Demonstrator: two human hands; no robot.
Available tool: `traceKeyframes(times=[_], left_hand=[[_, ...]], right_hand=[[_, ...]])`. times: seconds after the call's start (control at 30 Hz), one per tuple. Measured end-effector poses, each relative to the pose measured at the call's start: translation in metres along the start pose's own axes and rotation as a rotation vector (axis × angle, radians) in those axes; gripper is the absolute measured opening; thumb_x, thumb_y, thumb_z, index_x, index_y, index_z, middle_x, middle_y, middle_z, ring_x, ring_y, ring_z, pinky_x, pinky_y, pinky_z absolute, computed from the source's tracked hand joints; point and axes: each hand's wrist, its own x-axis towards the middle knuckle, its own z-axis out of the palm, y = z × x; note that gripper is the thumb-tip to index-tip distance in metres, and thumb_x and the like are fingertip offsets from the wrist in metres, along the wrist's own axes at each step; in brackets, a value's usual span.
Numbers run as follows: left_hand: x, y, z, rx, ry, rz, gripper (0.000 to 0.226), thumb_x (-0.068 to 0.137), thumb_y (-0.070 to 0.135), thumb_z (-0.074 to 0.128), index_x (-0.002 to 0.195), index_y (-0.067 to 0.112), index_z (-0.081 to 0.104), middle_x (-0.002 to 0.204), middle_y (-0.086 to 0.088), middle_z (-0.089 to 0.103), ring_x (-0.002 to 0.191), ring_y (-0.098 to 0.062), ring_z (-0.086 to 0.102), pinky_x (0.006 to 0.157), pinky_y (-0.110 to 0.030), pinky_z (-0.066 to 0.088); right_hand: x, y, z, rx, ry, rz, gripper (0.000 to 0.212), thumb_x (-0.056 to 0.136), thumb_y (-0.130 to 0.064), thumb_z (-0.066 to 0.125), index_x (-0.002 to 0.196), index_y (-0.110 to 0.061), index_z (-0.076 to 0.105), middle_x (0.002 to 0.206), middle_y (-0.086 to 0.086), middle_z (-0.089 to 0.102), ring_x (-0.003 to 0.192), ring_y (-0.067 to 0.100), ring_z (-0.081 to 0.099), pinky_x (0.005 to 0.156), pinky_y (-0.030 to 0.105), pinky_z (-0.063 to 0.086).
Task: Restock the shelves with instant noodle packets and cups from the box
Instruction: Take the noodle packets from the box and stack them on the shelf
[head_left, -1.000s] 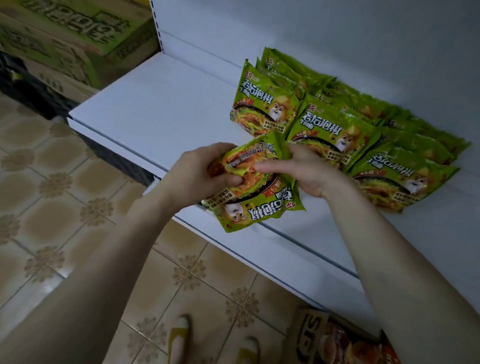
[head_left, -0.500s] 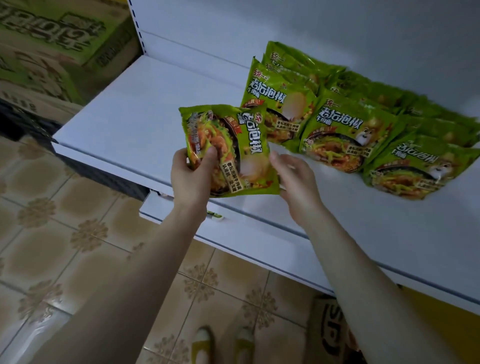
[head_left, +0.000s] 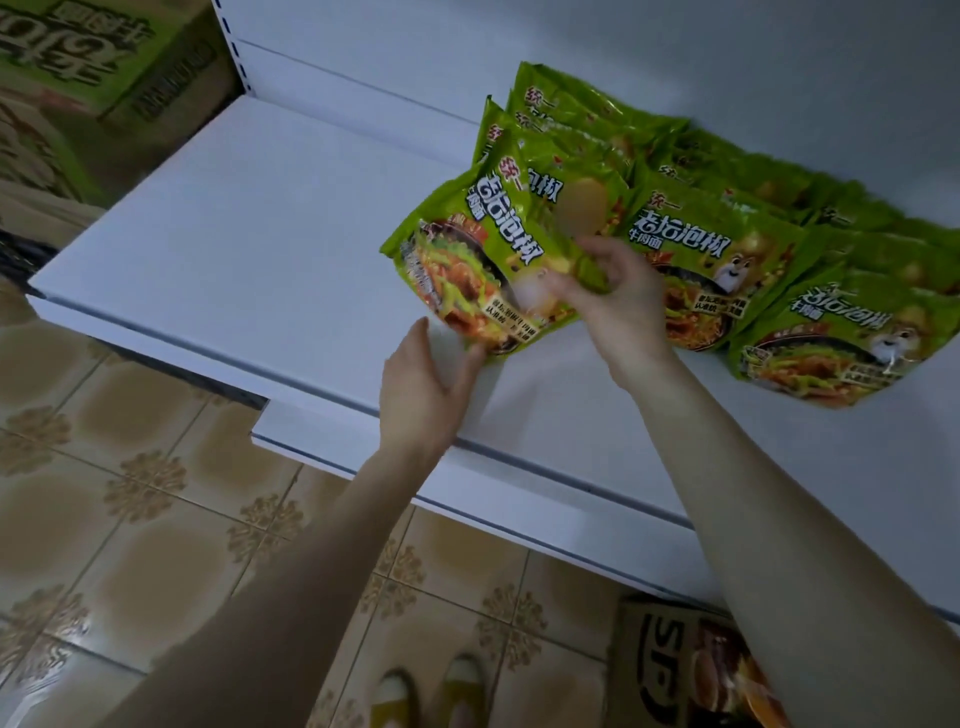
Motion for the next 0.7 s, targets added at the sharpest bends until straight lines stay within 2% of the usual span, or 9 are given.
traceKeyframes(times=[0.07, 0.1, 0.17, 0.27, 0.33, 0.4, 0.57, 0.7], left_hand=[[0.000, -0.008, 0.011, 0.406, -0.086, 0.168, 0.084, 0.083, 0.068, 0.026, 0.141, 0.008, 0.030, 0.147, -0.013, 0.033, 0.136, -0.031, 0.027, 0.107, -0.047, 0.024], [0.000, -0.011, 0.016, 0.552, -0.142, 0.195, 0.084, 0.083, 0.070, 0.020, 0.144, 0.012, 0.025, 0.152, -0.012, 0.023, 0.140, -0.031, 0.016, 0.109, -0.049, 0.016], [0.000, -0.015, 0.023, 0.694, -0.224, 0.189, 0.075, 0.089, 0.065, 0.021, 0.146, 0.018, 0.016, 0.156, -0.010, 0.006, 0.143, -0.031, -0.001, 0.112, -0.051, 0.004], [-0.002, -0.015, 0.023, 0.743, -0.235, 0.198, 0.071, 0.091, 0.061, 0.019, 0.147, 0.018, 0.013, 0.157, -0.011, 0.000, 0.143, -0.033, -0.006, 0.112, -0.053, 0.002], [-0.002, -0.014, 0.023, 0.760, -0.237, 0.210, 0.070, 0.092, 0.061, 0.017, 0.147, 0.017, 0.012, 0.157, -0.012, 0.000, 0.143, -0.034, -0.005, 0.112, -0.053, 0.002], [-0.003, -0.015, 0.024, 0.766, -0.236, 0.212, 0.070, 0.092, 0.060, 0.015, 0.147, 0.017, 0.012, 0.157, -0.013, 0.000, 0.143, -0.034, -0.006, 0.112, -0.053, 0.003], [-0.003, -0.015, 0.024, 0.777, -0.231, 0.212, 0.070, 0.092, 0.060, 0.014, 0.148, 0.017, 0.010, 0.157, -0.012, -0.001, 0.143, -0.034, -0.006, 0.112, -0.053, 0.002], [-0.003, -0.015, 0.024, 0.786, -0.231, 0.216, 0.070, 0.092, 0.060, 0.013, 0.148, 0.017, 0.010, 0.157, -0.012, -0.001, 0.143, -0.034, -0.006, 0.112, -0.053, 0.002]], right_hand=[[0.015, -0.006, -0.004, -0.077, 0.006, -0.067, 0.040, 0.076, -0.009, 0.073, 0.113, -0.006, 0.060, 0.101, -0.006, 0.058, 0.093, 0.000, 0.054, 0.079, 0.009, 0.043], [0.022, -0.010, -0.006, -0.124, 0.003, -0.097, 0.041, 0.076, -0.009, 0.073, 0.114, -0.006, 0.060, 0.104, -0.005, 0.058, 0.095, 0.000, 0.053, 0.079, 0.009, 0.041], [0.035, -0.016, -0.009, -0.228, -0.023, -0.164, 0.042, 0.077, -0.011, 0.072, 0.117, -0.009, 0.060, 0.115, -0.002, 0.060, 0.104, 0.003, 0.051, 0.085, 0.014, 0.038], [0.048, -0.023, -0.012, -0.398, -0.095, -0.213, 0.039, 0.080, -0.015, 0.070, 0.118, -0.014, 0.060, 0.120, 0.001, 0.060, 0.107, 0.008, 0.050, 0.083, 0.016, 0.037], [0.053, -0.025, -0.011, -0.475, -0.115, -0.247, 0.039, 0.079, -0.018, 0.070, 0.117, -0.016, 0.061, 0.119, 0.006, 0.061, 0.113, 0.019, 0.054, 0.092, 0.027, 0.043], [0.055, -0.028, -0.011, -0.582, -0.102, -0.281, 0.039, 0.080, -0.024, 0.069, 0.118, -0.019, 0.061, 0.118, 0.011, 0.060, 0.115, 0.027, 0.052, 0.096, 0.036, 0.042], [0.058, -0.031, -0.012, -0.795, -0.060, -0.360, 0.040, 0.085, -0.032, 0.062, 0.124, -0.023, 0.057, 0.124, 0.012, 0.057, 0.126, 0.027, 0.041, 0.103, 0.036, 0.030], [0.062, -0.024, -0.010, -0.864, -0.029, -0.409, 0.039, 0.086, -0.034, 0.060, 0.124, -0.023, 0.056, 0.124, 0.007, 0.059, 0.125, 0.027, 0.041, 0.102, 0.036, 0.030]])
